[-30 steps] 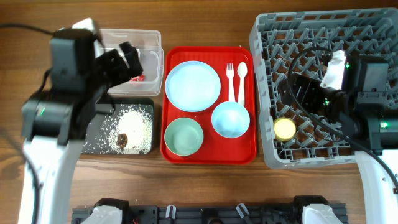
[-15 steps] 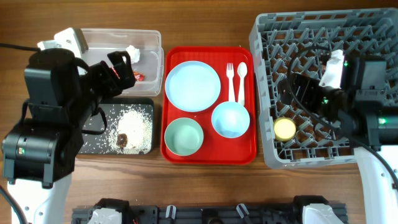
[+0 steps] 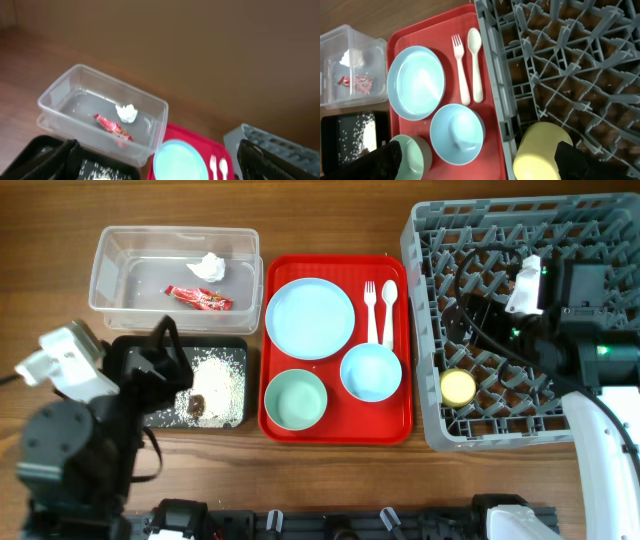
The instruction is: Sort waste into correct bins and load items into the dishwasher rack
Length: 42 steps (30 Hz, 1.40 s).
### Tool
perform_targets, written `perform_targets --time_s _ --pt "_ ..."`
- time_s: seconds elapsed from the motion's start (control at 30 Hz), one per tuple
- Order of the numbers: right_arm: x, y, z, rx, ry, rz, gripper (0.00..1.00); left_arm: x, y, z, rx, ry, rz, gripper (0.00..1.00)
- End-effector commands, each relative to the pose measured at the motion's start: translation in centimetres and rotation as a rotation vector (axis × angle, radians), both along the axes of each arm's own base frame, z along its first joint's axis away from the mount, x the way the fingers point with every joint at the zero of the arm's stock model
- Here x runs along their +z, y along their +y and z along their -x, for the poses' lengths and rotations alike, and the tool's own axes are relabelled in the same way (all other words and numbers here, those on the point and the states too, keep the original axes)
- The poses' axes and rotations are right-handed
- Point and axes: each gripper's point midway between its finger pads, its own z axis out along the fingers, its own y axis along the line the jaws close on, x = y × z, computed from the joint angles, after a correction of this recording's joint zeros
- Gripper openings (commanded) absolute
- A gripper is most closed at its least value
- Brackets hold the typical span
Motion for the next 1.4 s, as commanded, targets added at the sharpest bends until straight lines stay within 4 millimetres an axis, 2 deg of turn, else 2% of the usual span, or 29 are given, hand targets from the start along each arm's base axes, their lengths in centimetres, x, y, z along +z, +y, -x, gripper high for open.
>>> perform_targets --time_s 0.0,0.03,0.3,0.53,0.67,0.87,0.97,1.37 --pt "-0.6 -0.1 -0.5 0.012 0.017 0.013 1.0 -4.6 0.0 0.3 -0.012 -0.053 0.009 1.0" --pt "-0.9 -0.1 -0.6 0.012 0.027 0.013 1.0 -6.0 -0.1 0.6 -0.026 -0.101 0.019 1.0" --pt "-2.1 -0.1 -1.0 0.012 0.066 0.013 1.0 -12.3 -0.8 1.1 -0.072 -0.21 0.047 1.0" --pt "-2.7 -0.1 -1.2 0.013 0.089 0.013 1.0 -16.9 -0.9 0.1 -0.075 -0.211 0.047 1.0" --pt "-2.7 -0.1 -1.2 0.013 0.089 0.013 1.0 -18.7 -0.7 -0.6 -0.062 -0.202 0.045 1.0" --pt "-2.7 -0.1 -1.2 0.013 0.089 0.013 1.0 -20.7 0.8 -1.3 -0.001 -0.218 0.037 1.0" --pt "-2.7 -0.1 -1.2 0.013 0.089 0.013 1.0 -20.7 1.4 -1.3 0.022 -0.218 0.033 1.0" --pt "-2.7 -0.1 -1.2 0.013 0.089 0.013 1.0 -20.7 1.4 -1.3 0.021 -0.218 0.033 1.0"
